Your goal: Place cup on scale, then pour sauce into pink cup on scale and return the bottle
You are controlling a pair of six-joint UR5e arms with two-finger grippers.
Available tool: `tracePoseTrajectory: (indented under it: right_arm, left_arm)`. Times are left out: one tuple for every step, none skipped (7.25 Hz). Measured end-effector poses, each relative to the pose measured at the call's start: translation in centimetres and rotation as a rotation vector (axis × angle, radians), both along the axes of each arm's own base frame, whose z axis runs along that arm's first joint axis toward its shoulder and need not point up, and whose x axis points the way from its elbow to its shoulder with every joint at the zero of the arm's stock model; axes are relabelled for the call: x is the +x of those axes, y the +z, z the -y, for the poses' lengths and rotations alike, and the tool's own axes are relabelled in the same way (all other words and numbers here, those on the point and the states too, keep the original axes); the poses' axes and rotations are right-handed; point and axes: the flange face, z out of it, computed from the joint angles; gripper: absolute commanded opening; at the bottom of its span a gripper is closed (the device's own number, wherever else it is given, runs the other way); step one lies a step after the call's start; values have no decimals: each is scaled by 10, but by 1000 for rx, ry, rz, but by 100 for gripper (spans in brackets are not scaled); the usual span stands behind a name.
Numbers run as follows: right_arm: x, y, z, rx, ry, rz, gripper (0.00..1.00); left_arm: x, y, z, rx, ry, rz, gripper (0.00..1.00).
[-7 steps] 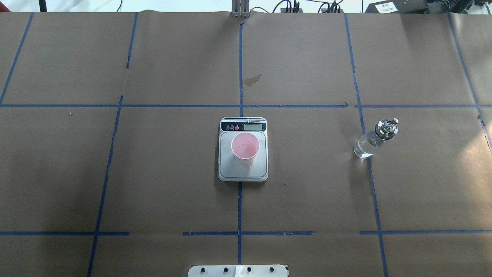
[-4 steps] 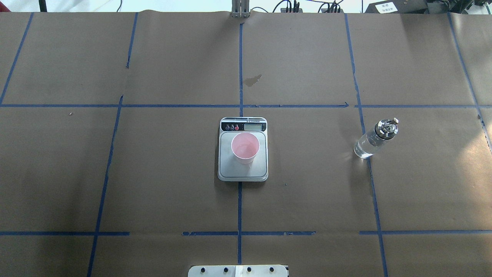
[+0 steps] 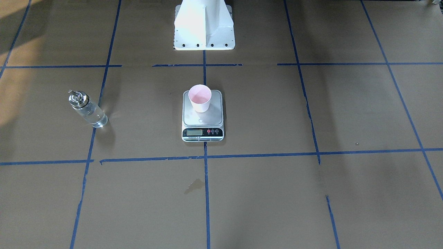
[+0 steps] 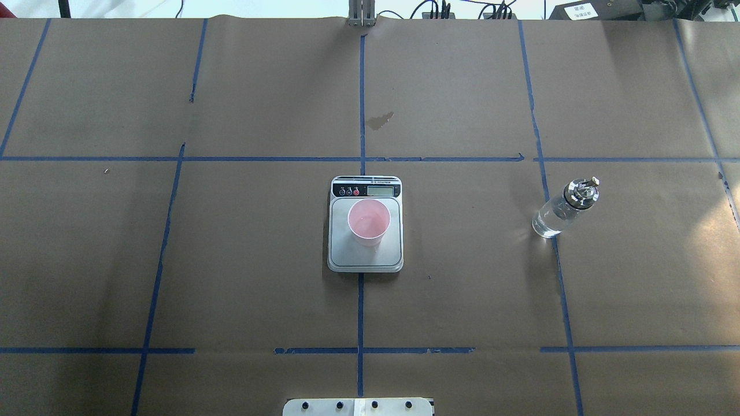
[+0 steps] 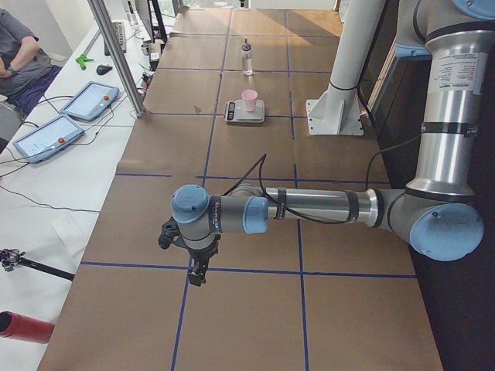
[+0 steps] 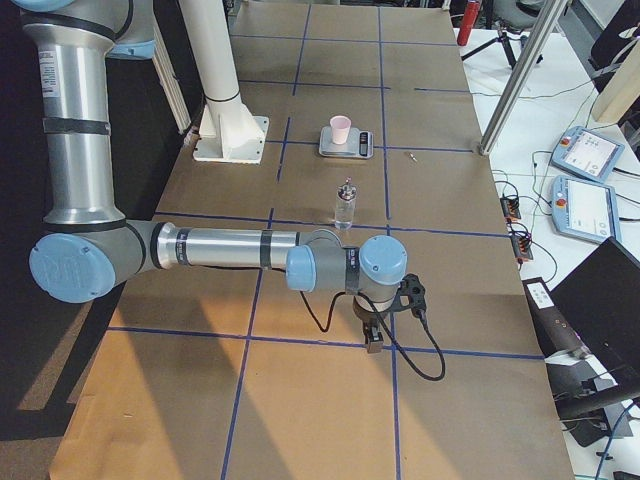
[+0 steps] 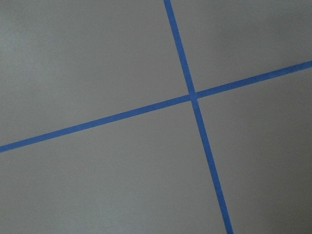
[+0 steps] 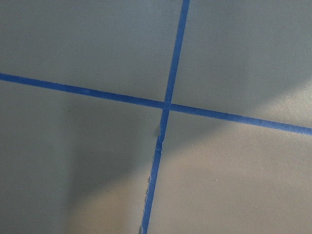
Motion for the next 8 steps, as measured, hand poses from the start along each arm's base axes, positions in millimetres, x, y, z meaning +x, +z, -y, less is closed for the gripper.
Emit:
tracePoseTrajectory:
  right_arm:
    - [0, 0, 0, 0, 0, 0, 100]
    - [0, 0, 0, 0, 0, 0, 100]
    - [0, 0, 0, 0, 1, 0, 100]
    - [0, 0, 0, -1, 1, 0, 100]
    - [0, 1, 0, -2, 1, -1, 100]
    - [0, 1, 0, -2, 1, -1, 100]
    - [0, 1, 0, -5, 4, -1, 100]
    - [0, 0, 0, -10, 11, -1, 100]
  left_arm:
    - [0, 0, 0, -2, -3, 0, 100]
    - [0, 0, 0, -13, -14, 0, 100]
    - [0, -2, 2, -42, -51, -1, 100]
    - [0, -4, 4, -80, -100, -2, 100]
    - [0, -6, 5, -104, -132, -3, 100]
    - [0, -7, 6, -115, -145, -3, 100]
    - [0, -6, 6, -120, -149, -3, 100]
    - [0, -6, 6, -122, -150, -3, 100]
